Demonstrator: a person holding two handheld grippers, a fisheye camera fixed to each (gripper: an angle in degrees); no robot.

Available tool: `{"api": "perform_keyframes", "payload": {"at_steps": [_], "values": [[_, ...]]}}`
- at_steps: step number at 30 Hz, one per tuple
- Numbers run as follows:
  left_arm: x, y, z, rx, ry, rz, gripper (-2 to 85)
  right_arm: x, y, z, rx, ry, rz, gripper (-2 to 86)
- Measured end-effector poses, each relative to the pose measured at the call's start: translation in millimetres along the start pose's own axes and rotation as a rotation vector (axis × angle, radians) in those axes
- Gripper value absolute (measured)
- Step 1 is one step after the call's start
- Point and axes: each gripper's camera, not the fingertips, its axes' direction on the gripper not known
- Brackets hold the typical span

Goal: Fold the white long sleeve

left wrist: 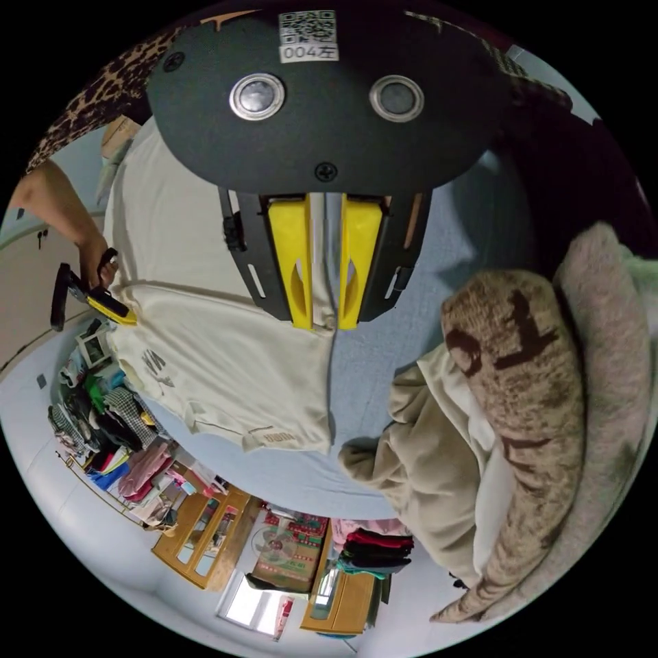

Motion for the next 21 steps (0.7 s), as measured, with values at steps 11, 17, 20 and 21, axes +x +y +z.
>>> {"api": "perform_keyframes", "payload": {"at_steps": [11, 17, 20, 21], "values": [[112, 85, 22, -0.180, 0.045, 0.117, 1.2, 112, 37, -86, -0.108, 0.118, 0.150, 4.1], [141, 105, 15, -0.109, -0.027, 0.145, 0.4, 261, 53, -199, 0.116, -0.178, 0.452, 4.2], [148, 112, 13, -0.089, -0.017, 0.143, 0.3, 384, 92, -239, 0.273, -0.475, 0.745, 7.4], [151, 112, 13, -0.092, -0.016, 0.139, 0.3, 432, 113, -239, 0.314, -0.622, 0.879, 8.7]]}}
